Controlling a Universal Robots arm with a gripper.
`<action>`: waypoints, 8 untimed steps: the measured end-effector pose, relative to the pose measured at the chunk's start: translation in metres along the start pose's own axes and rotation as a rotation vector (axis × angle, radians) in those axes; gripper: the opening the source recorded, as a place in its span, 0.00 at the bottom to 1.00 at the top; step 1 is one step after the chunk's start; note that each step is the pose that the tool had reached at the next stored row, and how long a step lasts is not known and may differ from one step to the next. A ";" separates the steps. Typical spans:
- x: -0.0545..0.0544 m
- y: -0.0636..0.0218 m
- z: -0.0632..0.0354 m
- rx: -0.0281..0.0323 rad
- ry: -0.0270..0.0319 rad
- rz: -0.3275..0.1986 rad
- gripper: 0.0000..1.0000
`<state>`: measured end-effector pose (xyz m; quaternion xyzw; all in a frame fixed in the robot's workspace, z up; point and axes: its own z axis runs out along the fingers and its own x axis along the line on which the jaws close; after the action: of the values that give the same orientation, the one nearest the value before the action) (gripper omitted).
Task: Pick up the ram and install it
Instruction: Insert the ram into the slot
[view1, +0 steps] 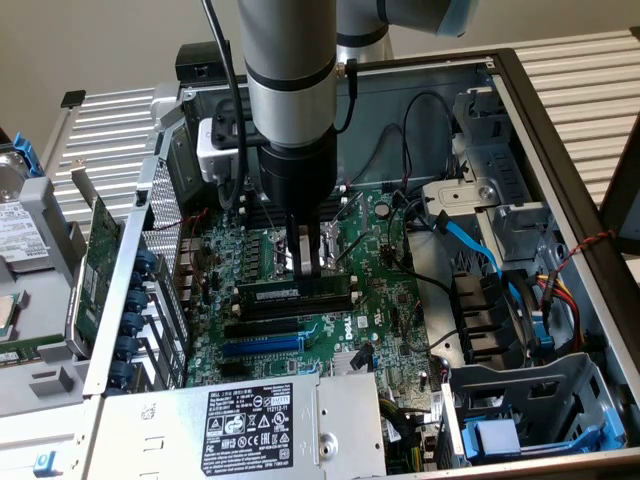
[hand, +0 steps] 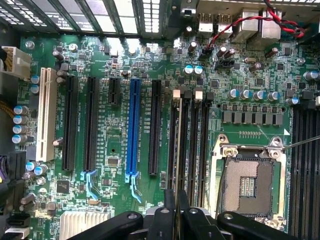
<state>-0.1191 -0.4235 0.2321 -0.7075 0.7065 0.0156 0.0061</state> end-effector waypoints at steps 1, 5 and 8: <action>0.000 0.0000 0.0001 0.0001 -0.0002 0.000 0.13; 0.000 0.0000 0.0001 0.0001 -0.0003 -0.004 0.13; 0.000 0.0000 0.0001 -0.0001 -0.0001 -0.005 0.13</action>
<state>-0.1191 -0.4239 0.2320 -0.7093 0.7047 0.0156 0.0062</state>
